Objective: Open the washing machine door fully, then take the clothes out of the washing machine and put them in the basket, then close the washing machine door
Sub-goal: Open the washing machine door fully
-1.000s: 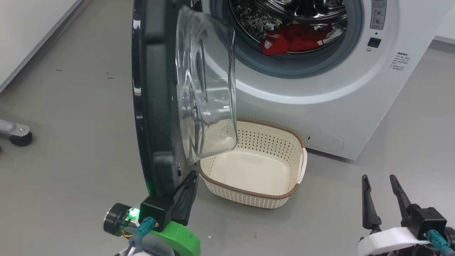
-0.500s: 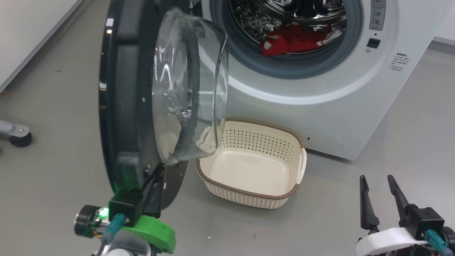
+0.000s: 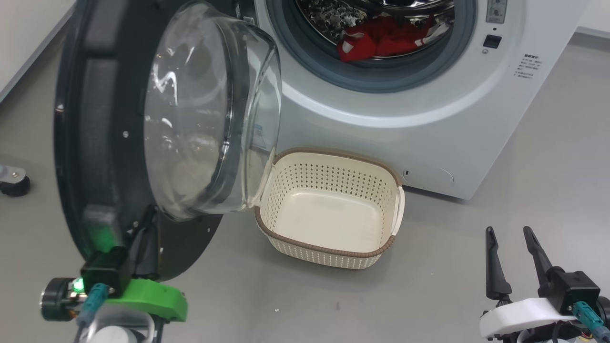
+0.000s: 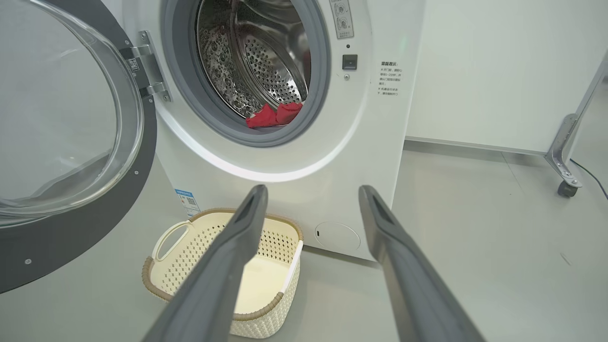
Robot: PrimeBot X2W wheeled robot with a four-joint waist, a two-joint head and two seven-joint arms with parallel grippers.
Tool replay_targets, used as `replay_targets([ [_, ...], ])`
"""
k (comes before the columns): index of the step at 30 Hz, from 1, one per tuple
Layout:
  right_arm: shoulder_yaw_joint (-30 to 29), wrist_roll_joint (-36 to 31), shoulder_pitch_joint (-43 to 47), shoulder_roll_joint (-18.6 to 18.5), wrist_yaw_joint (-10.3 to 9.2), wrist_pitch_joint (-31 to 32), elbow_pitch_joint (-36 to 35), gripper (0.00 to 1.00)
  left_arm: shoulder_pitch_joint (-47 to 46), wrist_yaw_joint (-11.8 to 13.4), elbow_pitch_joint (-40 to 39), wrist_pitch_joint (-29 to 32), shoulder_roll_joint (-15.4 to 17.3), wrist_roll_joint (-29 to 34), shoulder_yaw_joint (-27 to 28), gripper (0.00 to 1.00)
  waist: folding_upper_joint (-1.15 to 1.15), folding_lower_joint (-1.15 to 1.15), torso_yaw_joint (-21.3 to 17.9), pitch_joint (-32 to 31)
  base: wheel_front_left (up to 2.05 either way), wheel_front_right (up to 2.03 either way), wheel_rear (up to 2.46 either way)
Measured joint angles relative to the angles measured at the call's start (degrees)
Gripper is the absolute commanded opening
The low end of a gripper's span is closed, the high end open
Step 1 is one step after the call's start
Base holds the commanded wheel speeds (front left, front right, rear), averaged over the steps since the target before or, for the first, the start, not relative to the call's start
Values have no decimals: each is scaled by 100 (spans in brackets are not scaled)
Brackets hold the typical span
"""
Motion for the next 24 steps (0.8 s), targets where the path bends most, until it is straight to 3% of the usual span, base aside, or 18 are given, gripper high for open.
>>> replay_targets([
  [24,-131,-92,-242,-4,127,0,-69,100,-463,32,625,-240,-103,-1,1610,0,0,0,-190,426,0,0,0],
])
